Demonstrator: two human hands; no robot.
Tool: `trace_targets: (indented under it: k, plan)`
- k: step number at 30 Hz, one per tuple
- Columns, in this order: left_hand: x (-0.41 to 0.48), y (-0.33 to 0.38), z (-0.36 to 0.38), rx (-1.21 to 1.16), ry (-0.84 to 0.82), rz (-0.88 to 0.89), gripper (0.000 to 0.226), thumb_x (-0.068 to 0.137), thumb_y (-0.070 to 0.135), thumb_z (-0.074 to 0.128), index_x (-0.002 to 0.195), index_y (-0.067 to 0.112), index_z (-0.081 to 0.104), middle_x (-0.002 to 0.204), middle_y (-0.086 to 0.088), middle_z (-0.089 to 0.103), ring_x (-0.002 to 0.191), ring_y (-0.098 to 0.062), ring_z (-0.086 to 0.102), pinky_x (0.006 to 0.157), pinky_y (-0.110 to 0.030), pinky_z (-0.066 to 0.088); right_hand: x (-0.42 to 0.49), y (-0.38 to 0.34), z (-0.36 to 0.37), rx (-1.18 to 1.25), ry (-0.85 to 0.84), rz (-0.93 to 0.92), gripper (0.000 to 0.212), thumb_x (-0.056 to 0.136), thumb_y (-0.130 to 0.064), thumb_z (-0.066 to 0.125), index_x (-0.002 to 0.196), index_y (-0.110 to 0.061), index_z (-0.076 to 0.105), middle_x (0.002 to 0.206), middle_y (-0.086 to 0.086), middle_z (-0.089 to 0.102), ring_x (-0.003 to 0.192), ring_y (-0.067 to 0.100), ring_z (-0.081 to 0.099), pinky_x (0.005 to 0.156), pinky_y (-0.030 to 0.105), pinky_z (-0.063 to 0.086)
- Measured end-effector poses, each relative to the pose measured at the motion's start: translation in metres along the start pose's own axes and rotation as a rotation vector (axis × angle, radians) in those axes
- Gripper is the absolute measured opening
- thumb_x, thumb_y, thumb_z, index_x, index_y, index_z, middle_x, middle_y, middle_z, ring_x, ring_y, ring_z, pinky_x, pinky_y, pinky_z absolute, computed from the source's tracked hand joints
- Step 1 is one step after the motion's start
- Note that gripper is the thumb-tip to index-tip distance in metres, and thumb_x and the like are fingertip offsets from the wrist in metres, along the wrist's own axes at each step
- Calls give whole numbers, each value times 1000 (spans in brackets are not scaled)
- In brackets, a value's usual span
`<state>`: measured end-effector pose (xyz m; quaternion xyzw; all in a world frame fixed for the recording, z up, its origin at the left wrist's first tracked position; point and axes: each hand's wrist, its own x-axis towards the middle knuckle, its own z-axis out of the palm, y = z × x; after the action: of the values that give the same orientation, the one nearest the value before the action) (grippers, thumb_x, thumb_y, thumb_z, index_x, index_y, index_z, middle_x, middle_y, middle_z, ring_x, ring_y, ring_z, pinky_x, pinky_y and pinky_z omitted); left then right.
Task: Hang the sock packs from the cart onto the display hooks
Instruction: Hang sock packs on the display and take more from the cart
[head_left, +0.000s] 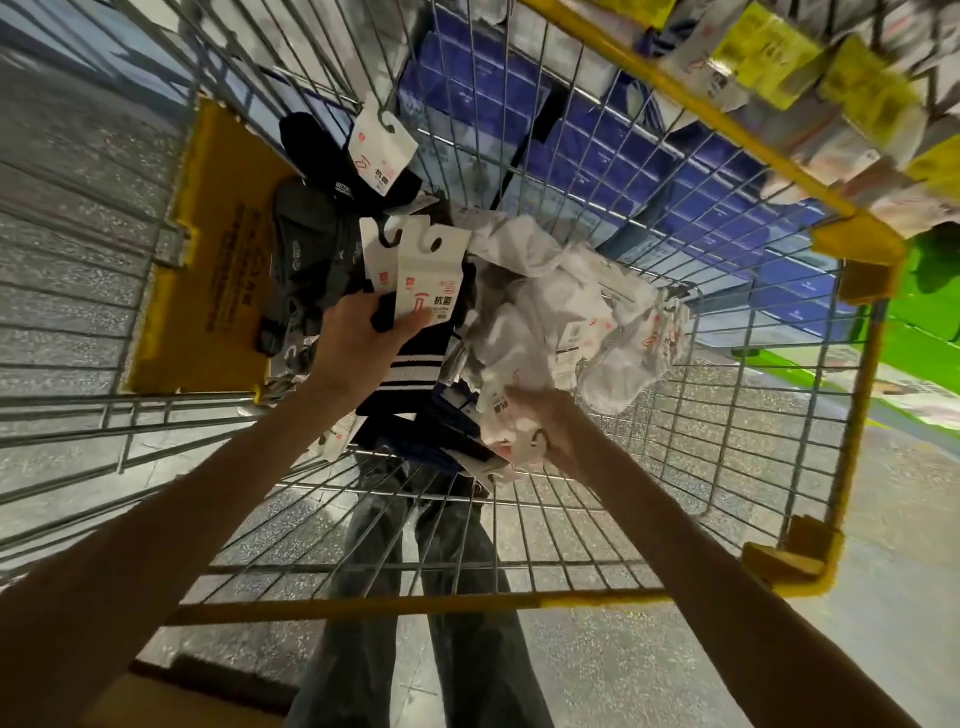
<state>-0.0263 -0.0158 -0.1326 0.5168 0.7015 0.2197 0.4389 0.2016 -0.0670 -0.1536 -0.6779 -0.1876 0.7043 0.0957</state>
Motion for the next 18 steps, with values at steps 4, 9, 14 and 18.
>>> trace_targets:
  k: [4,9,14,18]
  plan:
    - [-2,2,-2,-17,34,4,38,92,28,68,123,7,67,120,-9,70,110,-20,66,82,-12,47,-44,-31,-16,-222,-123,-128,34,84,-31,75,105,-7,68,101,14,72,90,31,69,75,36,55]
    - [3,17,-27,-175,118,-85,37,91,26,69,122,5,68,120,-11,69,110,-22,66,96,-32,51,-112,-91,-22,-633,-221,-300,13,82,-22,77,88,-14,69,89,-3,72,80,15,69,81,39,58]
    - [9,86,-59,-198,-123,-5,30,92,18,68,120,8,67,104,8,67,84,4,64,71,1,43,-169,-147,-9,-1182,-321,-404,31,73,-39,83,92,-15,76,78,-4,66,68,9,57,63,28,45]
    - [-7,154,-74,-203,-510,-18,30,92,35,67,79,10,59,60,-4,53,51,-16,53,61,-22,45,-201,-197,2,-1247,-39,-651,54,63,-39,90,110,-20,69,101,-1,65,85,14,59,64,16,44]
